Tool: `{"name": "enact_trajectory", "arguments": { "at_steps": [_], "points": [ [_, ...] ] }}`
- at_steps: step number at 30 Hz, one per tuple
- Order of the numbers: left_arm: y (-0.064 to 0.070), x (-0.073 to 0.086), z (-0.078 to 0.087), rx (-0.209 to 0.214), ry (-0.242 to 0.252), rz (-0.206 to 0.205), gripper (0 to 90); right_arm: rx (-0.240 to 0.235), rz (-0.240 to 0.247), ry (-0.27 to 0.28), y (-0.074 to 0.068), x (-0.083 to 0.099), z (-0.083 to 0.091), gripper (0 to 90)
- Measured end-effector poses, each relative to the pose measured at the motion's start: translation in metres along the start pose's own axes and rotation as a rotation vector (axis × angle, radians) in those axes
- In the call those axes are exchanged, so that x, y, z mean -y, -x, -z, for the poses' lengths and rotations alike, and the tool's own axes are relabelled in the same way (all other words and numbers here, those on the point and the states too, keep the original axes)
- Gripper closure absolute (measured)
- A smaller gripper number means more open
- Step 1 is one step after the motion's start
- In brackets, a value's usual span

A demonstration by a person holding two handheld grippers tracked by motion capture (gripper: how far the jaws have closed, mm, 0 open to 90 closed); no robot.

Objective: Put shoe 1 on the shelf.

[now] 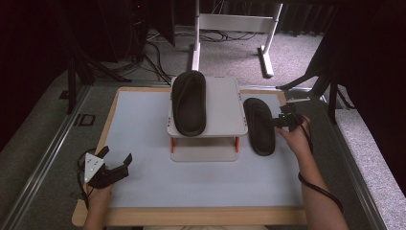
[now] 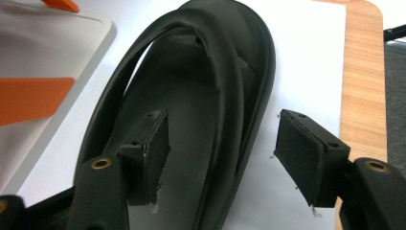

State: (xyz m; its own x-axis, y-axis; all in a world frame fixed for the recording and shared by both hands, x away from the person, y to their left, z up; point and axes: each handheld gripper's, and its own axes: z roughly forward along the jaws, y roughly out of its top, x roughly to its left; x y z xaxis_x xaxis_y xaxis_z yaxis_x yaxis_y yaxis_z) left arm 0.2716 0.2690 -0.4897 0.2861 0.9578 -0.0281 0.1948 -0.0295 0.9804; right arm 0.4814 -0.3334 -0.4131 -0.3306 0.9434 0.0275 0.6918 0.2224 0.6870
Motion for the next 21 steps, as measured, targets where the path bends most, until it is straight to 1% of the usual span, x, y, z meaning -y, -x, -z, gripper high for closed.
{"name": "enact_trajectory", "arguments": {
  "at_steps": [4,5,6,9,10,15,18,21],
  "points": [
    [0.0,0.0,0.0,0.0,0.001,0.001,7.9,0.007,-0.005,-0.019,-0.002,-0.005,-0.009,40.0],
    [0.0,0.0,0.0,0.0,0.001,0.001,7.9,0.007,-0.005,-0.019,-0.002,-0.005,-0.009,40.0],
    [0.0,0.0,0.0,0.0,0.001,0.001,7.9,0.014,-0.01,-0.023,-0.002,-0.007,-0.014,41.8],
    [0.0,0.0,0.0,0.0,0.002,0.002,7.9,0.03,-0.013,-0.036,-0.001,-0.008,-0.021,44.4],
    [0.0,0.0,0.0,-0.001,0.002,0.002,7.9,0.041,-0.012,-0.039,-0.001,-0.008,-0.023,45.8],
    [0.0,0.0,0.0,0.0,0.003,0.003,7.9,0.054,-0.019,-0.07,-0.001,-0.005,-0.035,50.9],
    [0.0,0.0,0.0,0.0,0.002,0.0,8.0,0.089,-0.015,-0.067,-0.003,-0.003,-0.037,56.7],
    [0.0,0.0,0.0,-0.003,0.001,-0.001,7.9,0.105,-0.027,-0.069,-0.002,-0.003,-0.038,62.3]
  ]
}}
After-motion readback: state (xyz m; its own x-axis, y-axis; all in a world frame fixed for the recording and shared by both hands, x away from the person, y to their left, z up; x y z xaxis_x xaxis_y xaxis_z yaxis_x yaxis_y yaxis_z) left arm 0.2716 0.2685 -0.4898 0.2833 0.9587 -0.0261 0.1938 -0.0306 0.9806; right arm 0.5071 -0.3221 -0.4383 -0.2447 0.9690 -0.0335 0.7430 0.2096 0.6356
